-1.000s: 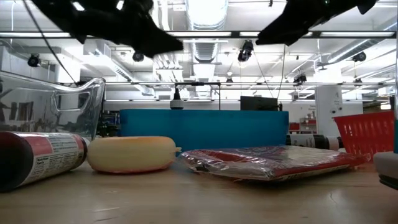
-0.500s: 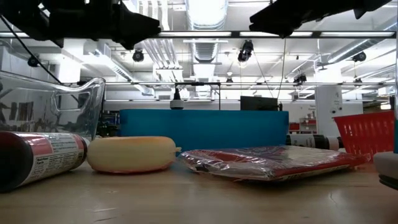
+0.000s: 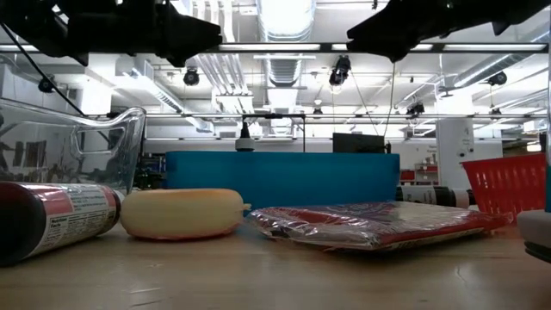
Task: Pick & Place Food Item
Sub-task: Put the top black food coloring bottle into the blue bin
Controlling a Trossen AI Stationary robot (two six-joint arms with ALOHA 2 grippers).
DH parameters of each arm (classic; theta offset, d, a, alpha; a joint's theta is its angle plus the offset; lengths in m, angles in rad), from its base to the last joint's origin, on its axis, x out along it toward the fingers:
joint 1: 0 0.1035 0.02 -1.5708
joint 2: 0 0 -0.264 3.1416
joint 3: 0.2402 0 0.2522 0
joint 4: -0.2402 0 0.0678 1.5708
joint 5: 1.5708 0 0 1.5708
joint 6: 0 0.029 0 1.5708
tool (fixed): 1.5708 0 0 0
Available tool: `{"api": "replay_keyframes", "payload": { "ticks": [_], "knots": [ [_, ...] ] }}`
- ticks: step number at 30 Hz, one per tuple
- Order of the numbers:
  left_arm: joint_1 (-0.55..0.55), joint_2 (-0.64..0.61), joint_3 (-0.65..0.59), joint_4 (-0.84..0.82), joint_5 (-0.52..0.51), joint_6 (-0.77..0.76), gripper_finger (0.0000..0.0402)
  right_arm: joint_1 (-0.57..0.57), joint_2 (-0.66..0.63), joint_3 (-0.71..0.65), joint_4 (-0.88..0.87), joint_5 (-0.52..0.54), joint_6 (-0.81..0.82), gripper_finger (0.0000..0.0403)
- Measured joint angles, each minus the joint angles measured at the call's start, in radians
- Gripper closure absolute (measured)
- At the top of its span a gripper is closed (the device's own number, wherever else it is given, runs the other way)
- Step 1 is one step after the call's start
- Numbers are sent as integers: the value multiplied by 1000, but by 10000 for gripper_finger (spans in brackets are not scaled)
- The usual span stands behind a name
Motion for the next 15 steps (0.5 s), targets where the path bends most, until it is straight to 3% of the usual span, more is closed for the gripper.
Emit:
{"api": "replay_keyframes", "payload": {
  "ticks": [15],
  "knots": [
    [0, 0, -1, 16, 2, -83, 204, 0, 0, -33, 57, 1, -16, 152]
  ]
}}
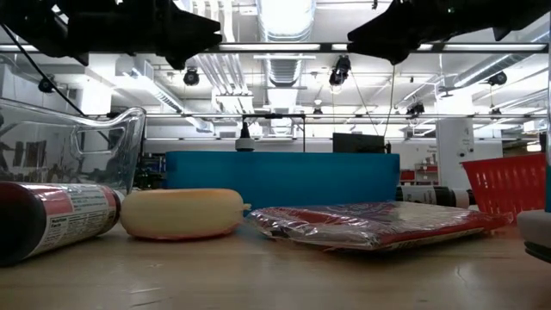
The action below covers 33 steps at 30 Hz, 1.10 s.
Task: Pick & Place Food Item
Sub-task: Put the top black food coloring bottle into the blue bin
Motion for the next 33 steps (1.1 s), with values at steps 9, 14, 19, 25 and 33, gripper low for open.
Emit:
{"api": "replay_keyframes", "payload": {
  "ticks": [9, 14, 19, 25, 33],
  "knots": [
    [2, 0, -10, 15, 3, 27, 204, 0, 0, 0, 44, 5, -38, 152],
    [2, -17, -12, 14, 8, 24, 204, 0, 0, -2, 45, 4, -40, 152],
    [3, -62, -45, 15, 10, -10, 204, 0, 0, -13, 46, -3, -38, 152],
    [3, -112, -62, 6, -9, 23, 204, 0, 0, -17, 63, -3, -40, 152],
    [7, -124, -63, -101, -12, 1, 204, -22, 0, -4, -51, 7, -7, 152]
  ]
}}
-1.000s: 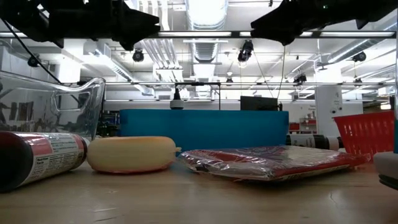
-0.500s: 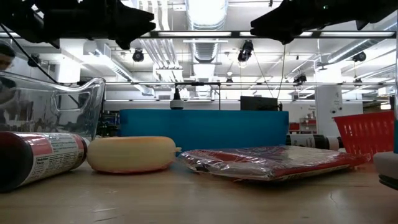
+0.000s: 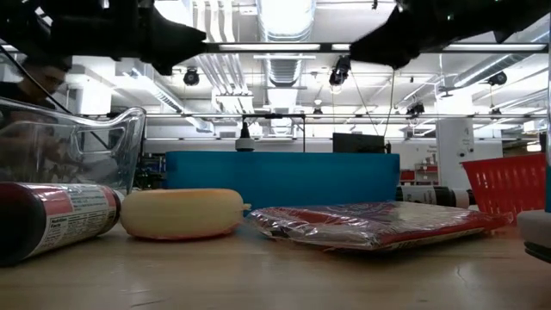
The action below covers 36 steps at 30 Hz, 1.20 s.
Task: Pick & Place Food Item
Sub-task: Put the top black food coloring bottle into the blue bin
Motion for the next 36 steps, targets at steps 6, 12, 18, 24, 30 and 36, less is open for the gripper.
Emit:
{"api": "replay_keyframes", "payload": {
  "ticks": [6, 12, 18, 24, 30, 36],
  "knots": [
    [1, 0, 0, -32, -28, -8, 204, -103, 0, 77, -251, 2, 21, 152],
    [2, -11, 0, -35, -57, -8, 204, -225, 7, 170, -529, -8, 46, 152],
    [2, -11, 0, -36, -67, -48, 204, -317, 25, 217, -663, -25, 134, 159],
    [2, -11, -3, -36, -67, -54, 204, -364, 96, 257, -760, -41, 206, 165],
    [2, -11, -3, -31, -77, -64, 204, -380, 210, 311, -826, -52, 330, 165],
    [2, -13, -3, -19, -94, -56, 204, -385, 289, 378, -864, -48, 416, 165]
  ]
}}
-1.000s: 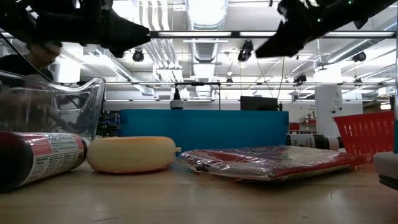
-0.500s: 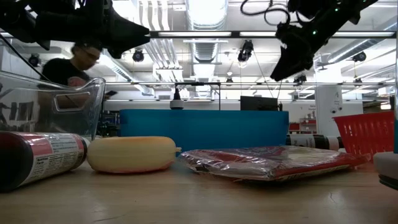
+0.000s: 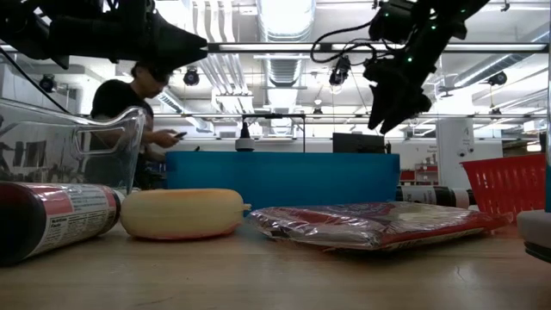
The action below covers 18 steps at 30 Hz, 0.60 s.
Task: Pick & Place Food Item
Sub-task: Put the top black food coloring bottle into the blue bin
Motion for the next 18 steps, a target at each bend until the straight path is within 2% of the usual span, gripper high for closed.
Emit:
{"api": "replay_keyframes", "payload": {
  "ticks": [10, 18],
  "knots": [
    [0, -1, 0, -1, 0, -10, 204, -39, 141, 74, -144, -4, 27, 165],
    [0, -1, -2, -9, 0, -19, 204, -108, 155, 58, -185, -7, 10, 165]
  ]
}}
